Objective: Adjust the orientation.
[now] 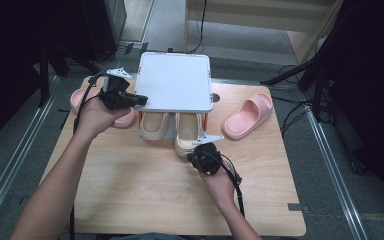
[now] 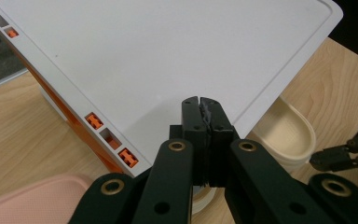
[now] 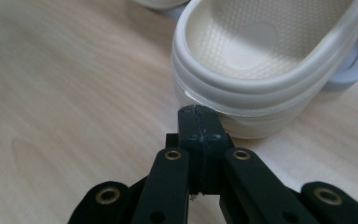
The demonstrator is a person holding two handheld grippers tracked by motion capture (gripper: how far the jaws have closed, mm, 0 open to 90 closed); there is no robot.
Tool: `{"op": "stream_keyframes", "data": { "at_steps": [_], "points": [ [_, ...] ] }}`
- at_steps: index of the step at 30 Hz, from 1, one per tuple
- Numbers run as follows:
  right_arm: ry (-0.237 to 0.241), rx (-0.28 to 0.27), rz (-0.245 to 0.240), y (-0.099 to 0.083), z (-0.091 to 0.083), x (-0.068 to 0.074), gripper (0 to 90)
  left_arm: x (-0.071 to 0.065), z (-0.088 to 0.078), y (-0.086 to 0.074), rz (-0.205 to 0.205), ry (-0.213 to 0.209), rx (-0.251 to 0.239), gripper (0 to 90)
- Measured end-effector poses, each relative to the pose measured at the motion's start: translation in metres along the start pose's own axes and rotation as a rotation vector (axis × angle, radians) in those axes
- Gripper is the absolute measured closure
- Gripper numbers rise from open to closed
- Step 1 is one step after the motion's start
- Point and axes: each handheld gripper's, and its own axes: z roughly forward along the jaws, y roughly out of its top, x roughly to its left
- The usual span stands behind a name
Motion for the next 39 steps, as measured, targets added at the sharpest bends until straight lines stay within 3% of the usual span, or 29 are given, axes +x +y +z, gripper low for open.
{"op": "stream_keyframes", "data": {
  "at_steps": [6,11,17,24,25,28,33,34,39],
  "points": [
    [-0.023,-0.017,0.011,0.013,0.011,-0.009,90.0,0.000,0.000,0.000,0.002,0.001,-0.001,89.4],
    [-0.023,-0.033,0.050,0.018,0.018,-0.014,90.0,0.000,0.000,0.000,0.006,0.003,-0.001,89.4],
    [-0.029,-0.048,0.049,0.025,0.026,-0.020,90.0,0.000,0.000,0.000,0.015,0.004,0.000,89.3],
    [-0.009,-0.049,0.069,0.023,0.028,-0.025,85.6,0.000,-0.001,0.000,0.017,0.001,-0.004,88.8],
    [0.020,-0.053,0.089,0.021,0.024,-0.026,83.3,0.000,-0.001,-0.001,0.000,-0.009,-0.007,87.8],
    [0.047,-0.064,0.083,0.018,0.011,-0.025,76.8,-0.001,-0.002,0.000,-0.007,-0.018,0.001,79.5],
    [0.093,-0.091,0.031,0.014,-0.016,-0.024,58.3,-0.002,-0.009,0.002,-0.032,-0.025,-0.019,61.1],
    [0.120,-0.113,0.010,0.011,-0.022,-0.024,53.5,-0.002,-0.009,0.002,-0.032,-0.025,-0.019,57.4],
    [0.205,-0.168,-0.018,0.001,-0.043,-0.027,41.0,-0.001,-0.027,0.001,-0.048,0.012,-0.066,43.5]
  ]
}}
